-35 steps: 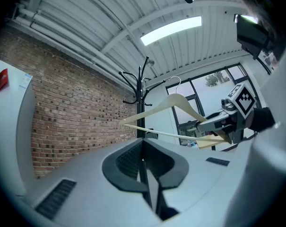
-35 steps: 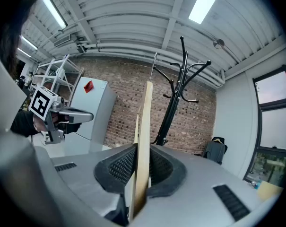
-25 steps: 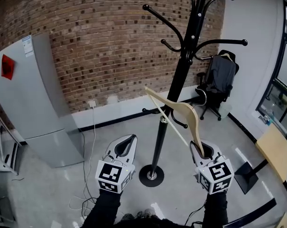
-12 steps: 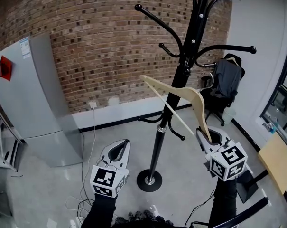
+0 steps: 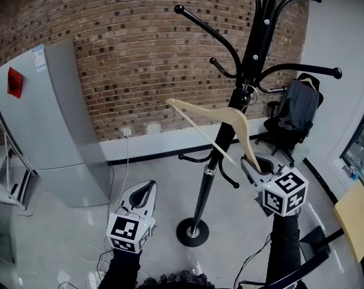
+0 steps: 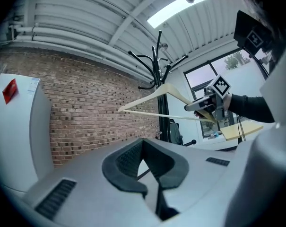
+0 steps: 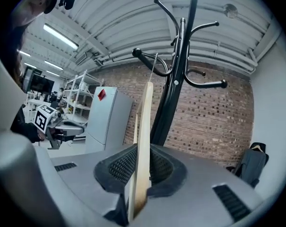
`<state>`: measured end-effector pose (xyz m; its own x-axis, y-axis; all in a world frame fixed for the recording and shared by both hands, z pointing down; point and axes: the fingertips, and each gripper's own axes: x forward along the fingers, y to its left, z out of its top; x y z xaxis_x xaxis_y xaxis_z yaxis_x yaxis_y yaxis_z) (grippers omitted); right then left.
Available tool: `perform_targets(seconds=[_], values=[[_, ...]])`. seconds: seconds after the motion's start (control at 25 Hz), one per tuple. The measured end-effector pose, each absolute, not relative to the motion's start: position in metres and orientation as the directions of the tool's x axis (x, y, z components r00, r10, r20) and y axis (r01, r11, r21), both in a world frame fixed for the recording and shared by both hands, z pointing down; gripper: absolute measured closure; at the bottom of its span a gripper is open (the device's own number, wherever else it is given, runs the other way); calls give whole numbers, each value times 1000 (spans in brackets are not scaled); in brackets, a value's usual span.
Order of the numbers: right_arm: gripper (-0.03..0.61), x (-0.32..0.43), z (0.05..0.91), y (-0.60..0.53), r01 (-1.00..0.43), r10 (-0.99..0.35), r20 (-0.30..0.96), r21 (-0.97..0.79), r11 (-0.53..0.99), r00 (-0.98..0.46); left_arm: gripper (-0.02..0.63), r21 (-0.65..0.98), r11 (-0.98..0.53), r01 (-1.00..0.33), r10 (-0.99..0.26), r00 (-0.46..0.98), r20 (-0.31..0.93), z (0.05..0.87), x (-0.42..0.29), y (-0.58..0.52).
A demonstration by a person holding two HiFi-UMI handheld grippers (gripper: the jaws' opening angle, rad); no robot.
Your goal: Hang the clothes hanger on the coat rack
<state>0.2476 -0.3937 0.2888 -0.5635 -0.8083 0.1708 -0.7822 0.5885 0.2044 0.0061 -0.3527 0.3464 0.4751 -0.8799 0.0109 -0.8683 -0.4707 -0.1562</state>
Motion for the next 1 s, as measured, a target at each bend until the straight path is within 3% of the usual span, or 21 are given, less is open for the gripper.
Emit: perform_targets(seconds=[0.48, 0.8, 1.0], values=[[526, 242, 317, -413, -775, -794, 184, 175, 607, -580, 607, -177, -455, -872, -889, 457, 37, 353, 2, -352], [520, 251, 295, -410, -816, -826, 100, 127, 563, -554, 607, -175, -458, -872, -887, 461, 26, 348, -2, -346], [477, 265, 275, -399, -866, -884, 39, 186, 465, -466, 607, -169, -471, -866, -880, 475, 18, 347, -1, -341]])
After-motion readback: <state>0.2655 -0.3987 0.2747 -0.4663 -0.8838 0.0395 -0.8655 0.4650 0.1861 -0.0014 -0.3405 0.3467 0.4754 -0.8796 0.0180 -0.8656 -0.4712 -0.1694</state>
